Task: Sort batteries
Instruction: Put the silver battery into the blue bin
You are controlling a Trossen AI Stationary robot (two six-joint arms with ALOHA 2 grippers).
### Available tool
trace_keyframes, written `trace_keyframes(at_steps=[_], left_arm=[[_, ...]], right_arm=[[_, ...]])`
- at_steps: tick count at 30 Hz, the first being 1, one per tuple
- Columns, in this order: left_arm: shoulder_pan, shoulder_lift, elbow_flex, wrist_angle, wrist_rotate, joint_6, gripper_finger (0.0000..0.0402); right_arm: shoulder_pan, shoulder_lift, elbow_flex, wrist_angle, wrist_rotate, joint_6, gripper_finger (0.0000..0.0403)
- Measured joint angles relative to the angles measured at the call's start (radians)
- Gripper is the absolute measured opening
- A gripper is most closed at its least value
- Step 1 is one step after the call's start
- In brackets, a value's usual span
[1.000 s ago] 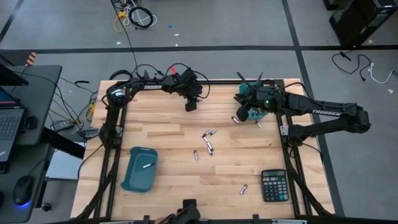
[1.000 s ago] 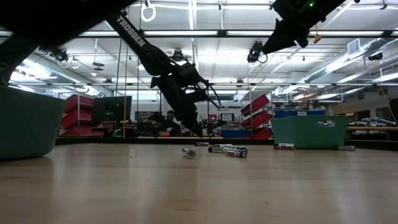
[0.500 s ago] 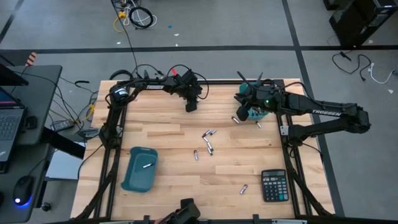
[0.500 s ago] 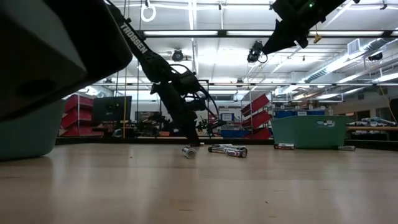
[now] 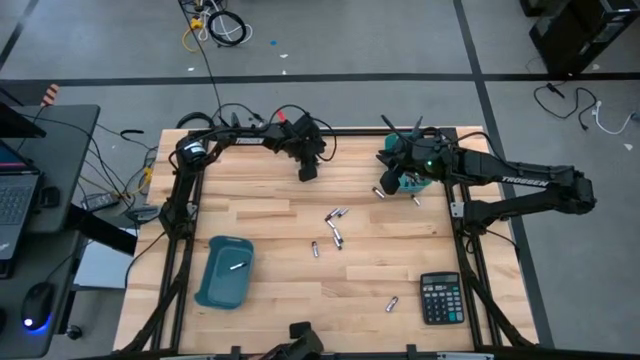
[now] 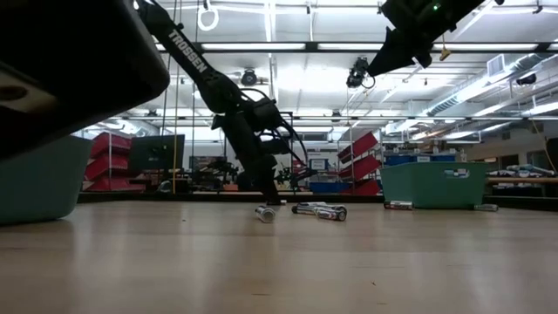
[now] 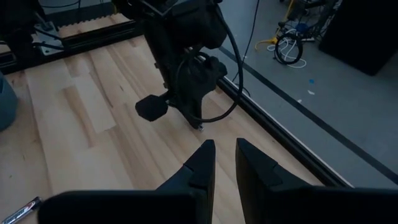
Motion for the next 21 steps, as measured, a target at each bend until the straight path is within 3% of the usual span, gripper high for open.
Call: trace_keyframes(at_steps=[9, 16, 21], left_arm=[[-0.022, -0.056, 0.003, -0.06, -0.005, -0.017, 0.001], [-0.077, -0.231, 0.019, -0.067, 0.071, -0.02, 0.0008], [-0.177, -0.399, 0.019, -0.168, 0.133, -0.021, 0.0008]], right_arm=[[-0.022, 0.005, 0.0, 0.002, 0.0, -0.021, 0.005], [-0.078, 0.004, -0.018, 0.015, 0.0, -0.03, 0.005], [-0.123, 0.004, -0.079, 0.05, 0.0, -0.034, 0.005]])
